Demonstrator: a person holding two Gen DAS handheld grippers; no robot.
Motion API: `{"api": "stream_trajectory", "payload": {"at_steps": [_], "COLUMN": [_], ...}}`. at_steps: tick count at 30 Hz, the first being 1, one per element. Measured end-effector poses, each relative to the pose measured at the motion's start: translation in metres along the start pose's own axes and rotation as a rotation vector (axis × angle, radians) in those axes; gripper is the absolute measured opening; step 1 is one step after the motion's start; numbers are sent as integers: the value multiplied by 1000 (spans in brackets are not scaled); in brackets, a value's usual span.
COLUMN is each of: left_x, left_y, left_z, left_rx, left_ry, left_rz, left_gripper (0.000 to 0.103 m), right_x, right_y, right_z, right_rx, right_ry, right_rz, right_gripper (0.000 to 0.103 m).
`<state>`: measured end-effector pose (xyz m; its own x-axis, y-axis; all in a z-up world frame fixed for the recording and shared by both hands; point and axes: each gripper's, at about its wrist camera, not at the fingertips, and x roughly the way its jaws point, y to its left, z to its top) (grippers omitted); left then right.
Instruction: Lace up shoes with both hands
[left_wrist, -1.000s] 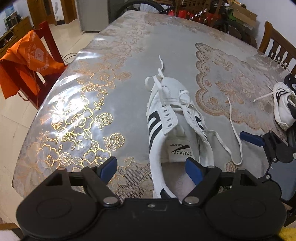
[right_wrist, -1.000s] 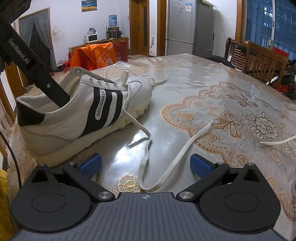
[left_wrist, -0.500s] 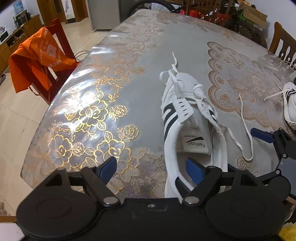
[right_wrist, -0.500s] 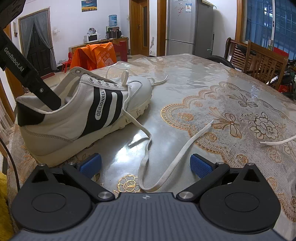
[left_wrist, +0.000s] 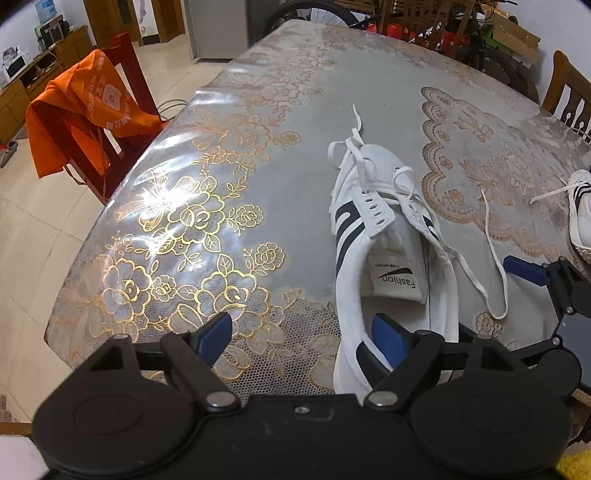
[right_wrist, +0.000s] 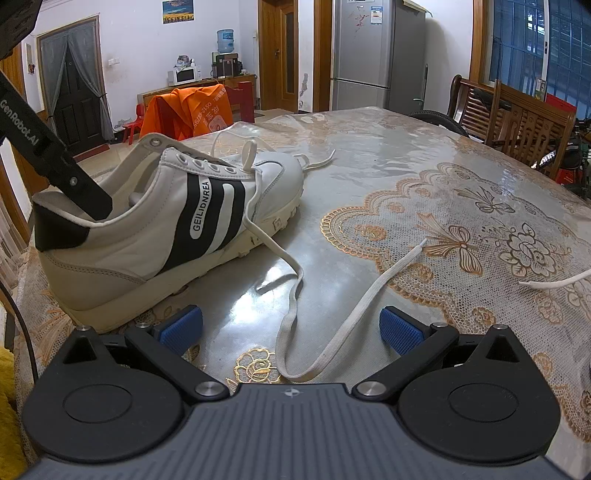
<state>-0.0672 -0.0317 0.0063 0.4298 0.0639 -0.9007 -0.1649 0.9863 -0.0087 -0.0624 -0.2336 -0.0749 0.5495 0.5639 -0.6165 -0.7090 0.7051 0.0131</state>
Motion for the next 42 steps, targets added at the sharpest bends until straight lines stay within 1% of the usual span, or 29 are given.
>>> {"api": "stream_trajectory", "payload": {"at_steps": [2,8,9,10,11,15,18,22,24,26,28,30,31,32,34,35,37,38,40,42], "left_x": [0,-2,-2,-2,-2,-1,-1,-1,-2,-3,-6,-8,-10,-13,-17,-19,-19,-18,-15,-12], "left_y": [1,2,2,2,3,2,2,2,2,3,5,7,8,9,10,11,11,10,6,1], "left_z": [0,-1,-1,-1,-1,-1,0,0,0,-1,-2,-3,-3,-2,1,2,6,8,11,15], "left_rx": [-2,-3,-4,-5,-7,-6,-1,4,3,-2,-9,-18,-25,-32,-37,-39,-36,-28,-6,14], "left_ry": [0,-6,-7,-7,-7,-6,-5,-5,-6,-9,-17,-29,-42,-59,-91,-107,-116,-117,-122,-139], "left_rz": [-1,-4,-4,-5,-6,-7,-6,-4,-4,-5,-12,-19,-19,-16,-14,-14,-11,-12,-15,-7], "left_gripper": [82,82,82,82,83,83,83,83,83,83,83,83,83,83,83,84,84,84,84,84], "right_x": [0,-4,-4,-5,-5,-8,-9,3,14,28,39,45,46,47,42,34,16,3,-23,-44], "right_y": [0,-9,-11,-13,-14,-21,-29,-56,-64,-69,-68,-63,-59,-57,-59,-61,-67,-69,-73,-66], "right_z": [0,8,9,11,12,18,18,32,42,50,56,58,59,58,57,58,62,67,77,90], "right_rx": [1,134,157,179,202,294,375,525,535,503,442,363,316,283,288,298,318,310,283,208], "right_ry": [0,34,40,46,52,75,57,25,15,32,60,77,88,94,92,70,17,-23,-110,-170], "right_rz": [0,-38,-45,-52,-58,-85,-156,-211,-240,-274,-287,-294,-300,-289,-252,-237,-209,-181,-119,-54], "right_gripper": [103,103,97,87,84,83,82,82,82,74,46,31,7,1,0,0,0,0,0,0]}}
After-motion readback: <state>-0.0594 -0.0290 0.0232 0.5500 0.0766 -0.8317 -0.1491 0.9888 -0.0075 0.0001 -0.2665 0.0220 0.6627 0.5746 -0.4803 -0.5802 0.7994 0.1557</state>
